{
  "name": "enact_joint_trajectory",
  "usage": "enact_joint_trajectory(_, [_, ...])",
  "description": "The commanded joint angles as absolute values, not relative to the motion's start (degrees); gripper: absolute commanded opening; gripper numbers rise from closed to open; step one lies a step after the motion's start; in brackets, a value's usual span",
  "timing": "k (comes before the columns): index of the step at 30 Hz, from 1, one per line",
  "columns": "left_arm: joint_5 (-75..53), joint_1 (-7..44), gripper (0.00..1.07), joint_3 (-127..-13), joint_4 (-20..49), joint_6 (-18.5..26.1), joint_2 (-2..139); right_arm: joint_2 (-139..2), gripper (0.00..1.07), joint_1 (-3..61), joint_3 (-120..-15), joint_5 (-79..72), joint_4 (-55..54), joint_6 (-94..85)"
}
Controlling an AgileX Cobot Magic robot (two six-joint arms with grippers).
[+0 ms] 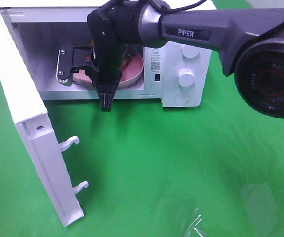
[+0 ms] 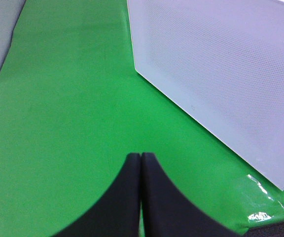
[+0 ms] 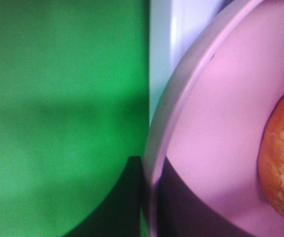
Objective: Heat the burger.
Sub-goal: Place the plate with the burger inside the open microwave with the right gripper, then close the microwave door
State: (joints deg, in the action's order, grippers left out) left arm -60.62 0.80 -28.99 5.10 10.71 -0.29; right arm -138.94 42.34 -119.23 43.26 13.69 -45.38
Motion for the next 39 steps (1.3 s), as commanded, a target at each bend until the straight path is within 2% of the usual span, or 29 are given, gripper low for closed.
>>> enact_joint_trajectory(1, [-59.8, 0.7, 0.00, -28.9, 5.3, 10.5, -1.4, -138.4, 0.04, 42.1, -120.3, 40.6, 15.8, -41.9])
enact_joint_trajectory(2, [-59.8, 0.7, 0.00, -28.9, 5.3, 10.5, -1.4, -138.4, 0.04, 42.1, -120.3, 40.6, 15.8, -41.9])
enact_joint_trajectory(3, [-59.8, 0.7, 0.00, -28.9, 5.3, 10.5, -1.4, -138.3, 0.10, 42.1, -120.3, 40.7, 15.8, -41.3])
enact_joint_trajectory(4, [-59.8, 0.7, 0.00, -28.9, 5.3, 10.5, -1.4, -138.3, 0.10, 42.1, -120.3, 40.7, 15.8, -41.3])
enact_joint_trajectory(6, [-59.8, 0.7, 0.00, -28.9, 5.3, 10.5, -1.4, -138.1, 0.23, 42.1, -120.3, 41.1, 15.8, -39.8])
enact_joint_trajectory(7, [-59.8, 0.7, 0.00, -28.9, 5.3, 10.5, -1.4, -138.1, 0.23, 42.1, -120.3, 41.1, 15.8, -39.8])
enact_joint_trajectory(8, [-59.8, 0.7, 0.00, -28.9, 5.3, 10.5, -1.4, -137.8, 0.32, 42.2, -120.3, 41.8, 15.8, -39.1])
enact_joint_trajectory(9, [-59.8, 0.7, 0.00, -28.9, 5.3, 10.5, -1.4, -137.8, 0.32, 42.2, -120.3, 41.8, 15.8, -39.1])
enact_joint_trajectory(10, [-59.8, 0.7, 0.00, -28.9, 5.3, 10.5, -1.4, -137.6, 0.43, 42.2, -120.3, 42.6, 15.5, -37.2])
enact_joint_trajectory(11, [-59.8, 0.7, 0.00, -28.9, 5.3, 10.5, -1.4, -137.6, 0.43, 42.2, -120.3, 42.6, 15.5, -37.2])
enact_joint_trajectory(13, [-59.8, 0.7, 0.00, -28.9, 5.3, 10.5, -1.4, -137.2, 0.57, 42.2, -120.3, 44.3, 14.0, -33.4])
enact_joint_trajectory(20, [-59.8, 0.7, 0.00, -28.9, 5.3, 10.5, -1.4, -136.8, 0.65, 42.2, -120.3, 45.7, 13.0, -28.9])
enact_joint_trajectory(24, [-59.8, 0.7, 0.00, -28.9, 5.3, 10.5, -1.4, -136.1, 0.70, 42.2, -120.3, 47.0, 12.9, -17.7])
enact_joint_trajectory(39, [-59.8, 0.7, 0.00, -28.9, 5.3, 10.5, -1.4, -133.7, 0.72, 42.2, -120.3, 52.6, 10.2, -1.3])
